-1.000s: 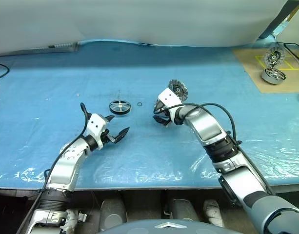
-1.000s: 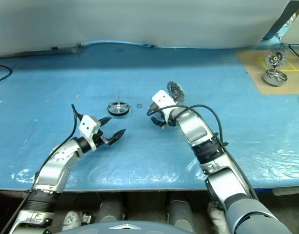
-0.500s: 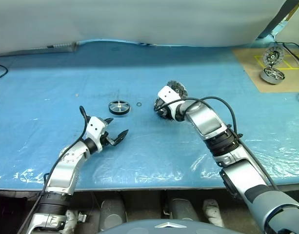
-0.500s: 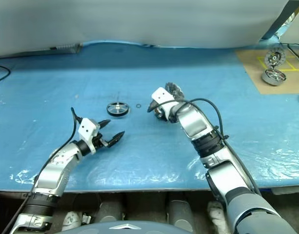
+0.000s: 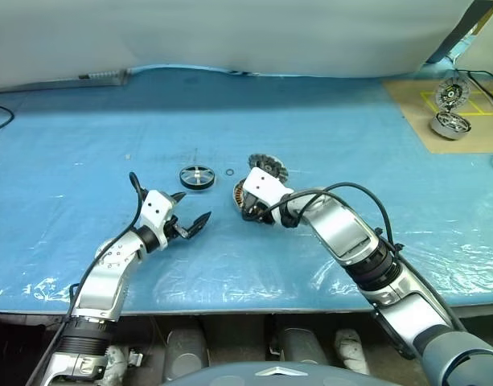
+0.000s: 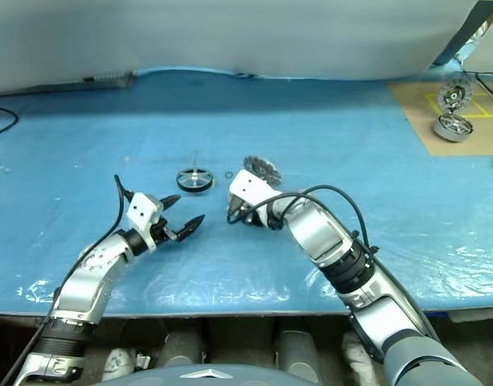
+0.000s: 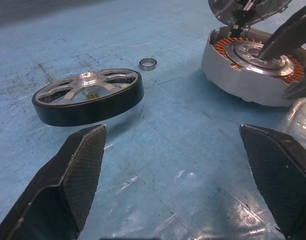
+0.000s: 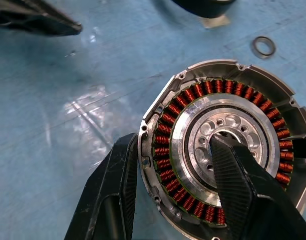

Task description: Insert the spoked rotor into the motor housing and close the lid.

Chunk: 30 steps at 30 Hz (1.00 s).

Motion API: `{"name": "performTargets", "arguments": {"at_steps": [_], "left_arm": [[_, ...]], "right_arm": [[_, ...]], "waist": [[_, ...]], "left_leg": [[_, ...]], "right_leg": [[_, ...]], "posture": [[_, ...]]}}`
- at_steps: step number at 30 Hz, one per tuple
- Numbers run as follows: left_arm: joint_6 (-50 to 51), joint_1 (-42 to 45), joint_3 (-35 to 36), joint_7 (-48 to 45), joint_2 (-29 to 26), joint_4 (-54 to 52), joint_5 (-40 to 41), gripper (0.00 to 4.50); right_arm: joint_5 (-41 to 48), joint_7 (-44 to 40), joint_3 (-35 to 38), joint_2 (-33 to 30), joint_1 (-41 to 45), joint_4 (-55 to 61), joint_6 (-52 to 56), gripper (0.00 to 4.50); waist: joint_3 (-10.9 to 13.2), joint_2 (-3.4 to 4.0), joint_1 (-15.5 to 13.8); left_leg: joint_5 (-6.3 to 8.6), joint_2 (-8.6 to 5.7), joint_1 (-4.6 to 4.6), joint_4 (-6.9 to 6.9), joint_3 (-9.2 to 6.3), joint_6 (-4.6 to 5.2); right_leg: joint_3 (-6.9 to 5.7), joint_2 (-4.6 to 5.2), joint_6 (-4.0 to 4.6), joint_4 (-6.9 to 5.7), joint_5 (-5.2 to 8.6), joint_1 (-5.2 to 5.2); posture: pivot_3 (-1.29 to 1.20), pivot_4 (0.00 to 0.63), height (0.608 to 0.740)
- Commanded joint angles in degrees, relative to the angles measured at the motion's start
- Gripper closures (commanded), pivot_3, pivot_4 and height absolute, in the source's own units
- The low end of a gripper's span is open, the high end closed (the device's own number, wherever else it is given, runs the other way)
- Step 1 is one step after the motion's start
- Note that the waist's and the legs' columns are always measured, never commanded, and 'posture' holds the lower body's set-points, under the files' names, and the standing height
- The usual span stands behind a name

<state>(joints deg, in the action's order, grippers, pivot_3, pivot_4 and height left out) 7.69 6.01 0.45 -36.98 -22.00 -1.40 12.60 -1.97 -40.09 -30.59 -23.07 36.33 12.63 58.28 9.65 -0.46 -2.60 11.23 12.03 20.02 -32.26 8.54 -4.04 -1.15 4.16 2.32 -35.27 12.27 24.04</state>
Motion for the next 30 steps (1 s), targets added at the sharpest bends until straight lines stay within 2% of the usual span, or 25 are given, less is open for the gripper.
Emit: {"name": "performTargets", "arguments": {"at_steps": [1,9,14,24,30], "left_arm": [[0.12,-0.06,0.89,0.23,-0.36,-2.3,0.85,0.0],[0.04,-0.18,0.52,0.26,0.14,-2.0,0.76,0.0],[-0.12,0.31,0.56,0.11,0.14,-1.26,0.68,0.0],[0.44,1.7,1.77,-1.19,-1.11,-0.27,1.72,0.0],[6.08,6.45,3.26,-4.14,-3.87,-0.32,5.77,0.0]], "right_arm": [[1.44,-2.4,-2.3,-2.08,-1.95,0.65,1.19,2.62],[1.41,-4.03,-3.08,-4.5,-1.93,2.69,0.51,2.62],[2.44,-4.27,-0.4,-4.29,-0.76,3.79,0.04,1.05],[10.33,-6.69,7.65,-5.9,0.43,12.76,6.13,1.05],[15.93,-5.86,16.37,-5.62,-8.33,18.09,0.04,1.05]], "waist": [[0.0,0.0,-0.15],[0.0,0.0,-0.43],[0.0,0.0,-0.41],[0.01,0.02,-0.42],[0.02,0.01,-0.81]], "left_leg": [[0.0,0.0,0.01,0.0,0.0,0.0],[0.0,-0.01,0.03,0.03,0.0,0.0],[0.0,0.0,0.04,0.03,0.0,0.0],[0.0,0.0,0.14,0.05,0.0,0.0],[0.0,-0.01,0.13,0.04,0.0,0.0]], "right_leg": [[0.0,0.0,0.0,0.01,0.0,0.0],[0.0,0.0,0.0,0.09,0.0,0.0],[0.0,0.0,-0.01,0.09,0.0,0.01],[-0.01,-0.01,0.0,0.09,0.0,0.12],[0.0,-0.01,0.0,0.09,0.0,0.12]], "posture": [[0.0,0.15,0.74],[0.0,0.15,0.74],[0.0,0.15,0.74],[0.0,0.15,0.74],[0.0,0.15,0.74]]}}
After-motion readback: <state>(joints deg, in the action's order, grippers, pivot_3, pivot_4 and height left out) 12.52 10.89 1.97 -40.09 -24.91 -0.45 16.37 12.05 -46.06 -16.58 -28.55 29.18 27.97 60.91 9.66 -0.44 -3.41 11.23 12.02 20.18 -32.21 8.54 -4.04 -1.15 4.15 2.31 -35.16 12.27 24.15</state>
